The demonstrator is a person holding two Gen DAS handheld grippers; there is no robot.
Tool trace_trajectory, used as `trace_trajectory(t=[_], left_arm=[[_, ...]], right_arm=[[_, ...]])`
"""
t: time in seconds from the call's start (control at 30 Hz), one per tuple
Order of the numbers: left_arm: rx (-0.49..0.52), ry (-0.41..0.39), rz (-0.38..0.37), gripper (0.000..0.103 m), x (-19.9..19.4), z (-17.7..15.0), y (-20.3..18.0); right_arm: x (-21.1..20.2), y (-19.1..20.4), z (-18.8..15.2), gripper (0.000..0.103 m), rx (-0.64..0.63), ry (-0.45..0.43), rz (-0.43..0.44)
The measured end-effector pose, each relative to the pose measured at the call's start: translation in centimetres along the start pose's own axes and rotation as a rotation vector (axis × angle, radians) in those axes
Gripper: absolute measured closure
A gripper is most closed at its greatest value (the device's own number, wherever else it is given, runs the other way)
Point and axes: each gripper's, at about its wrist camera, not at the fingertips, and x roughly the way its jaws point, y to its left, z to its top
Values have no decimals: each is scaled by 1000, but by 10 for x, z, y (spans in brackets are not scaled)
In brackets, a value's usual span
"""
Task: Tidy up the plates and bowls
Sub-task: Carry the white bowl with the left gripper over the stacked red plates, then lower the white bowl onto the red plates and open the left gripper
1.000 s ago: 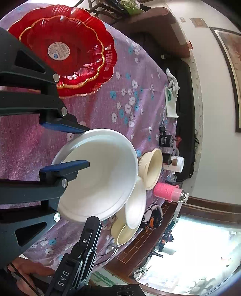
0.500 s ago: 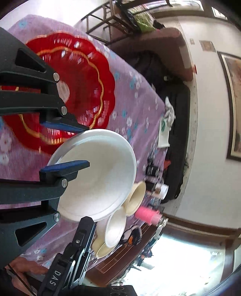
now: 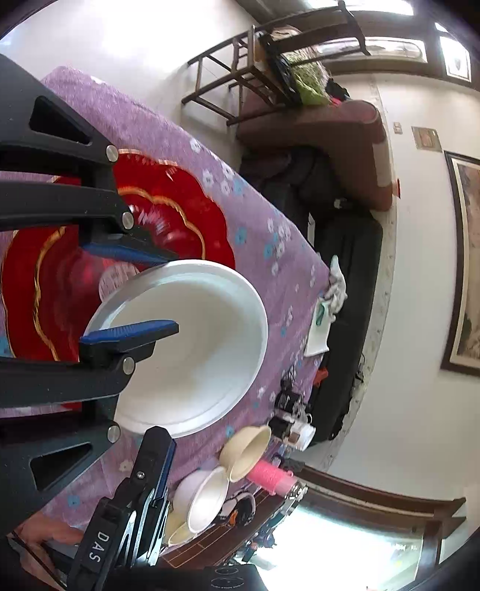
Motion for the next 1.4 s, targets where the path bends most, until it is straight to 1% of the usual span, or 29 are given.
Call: trace_trajectory(t=[0.17, 0.33, 0.57, 0.73, 0.97, 1.0, 1.13, 1.23, 1.3, 1.4], left_arm=[[-23, 26, 8, 75, 5, -6, 14], [-28, 41, 15, 75, 8, -9, 18], [-41, 57, 34, 75, 16, -10, 23], [-48, 73, 45, 75, 22, -12, 26], [-57, 70, 56, 73, 22, -12, 29], [-58, 70, 56, 73, 22, -12, 30], [-66, 62, 61, 69, 18, -11, 32], [-69, 53, 66, 68, 15, -10, 33], [-66, 44, 74, 66, 12, -9, 31], [-47, 25, 95, 60, 8, -8, 25]], right_arm=[[16, 9, -2, 82, -9, 36, 14], [27, 8, -6, 82, 15, 72, 31], [38, 9, -12, 82, 23, 100, 27], [45, 8, -14, 82, 29, 113, 36], [44, 7, -13, 82, 26, 109, 35], [44, 7, -14, 81, 28, 107, 34], [40, 6, -14, 69, 34, 99, 42], [36, 6, -14, 68, 33, 90, 41], [32, 5, -14, 68, 37, 83, 46], [26, 3, -13, 68, 41, 65, 48]])
